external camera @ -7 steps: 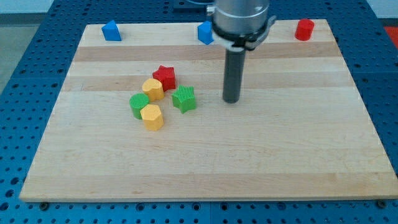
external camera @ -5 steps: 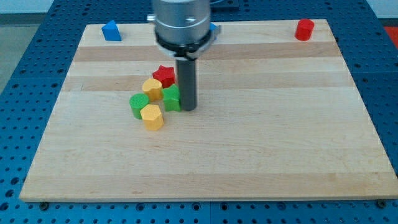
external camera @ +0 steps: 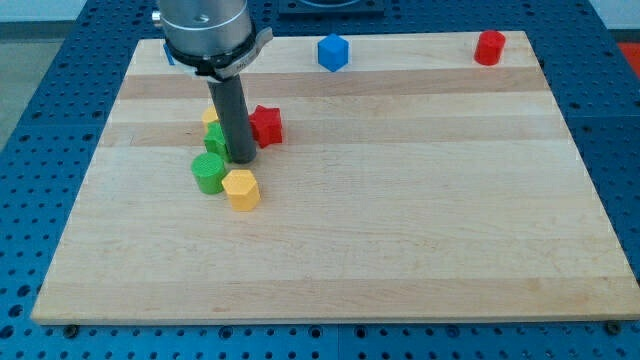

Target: Move the green star towards the center left of the board

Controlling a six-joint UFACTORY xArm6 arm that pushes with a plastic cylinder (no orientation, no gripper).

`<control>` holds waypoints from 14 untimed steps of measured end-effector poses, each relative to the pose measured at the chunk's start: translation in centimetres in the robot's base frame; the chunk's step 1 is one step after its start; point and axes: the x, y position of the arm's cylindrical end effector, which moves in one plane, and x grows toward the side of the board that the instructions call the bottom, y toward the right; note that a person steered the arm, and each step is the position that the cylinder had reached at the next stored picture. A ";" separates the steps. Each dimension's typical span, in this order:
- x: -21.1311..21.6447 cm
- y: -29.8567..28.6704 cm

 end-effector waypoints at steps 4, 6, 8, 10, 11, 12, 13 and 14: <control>-2.5 0.0; -2.8 -3.1; -1.0 -6.0; 0.9 -7.6; 1.0 -8.6; 1.0 -9.5; 0.9 -9.6; 0.8 -9.6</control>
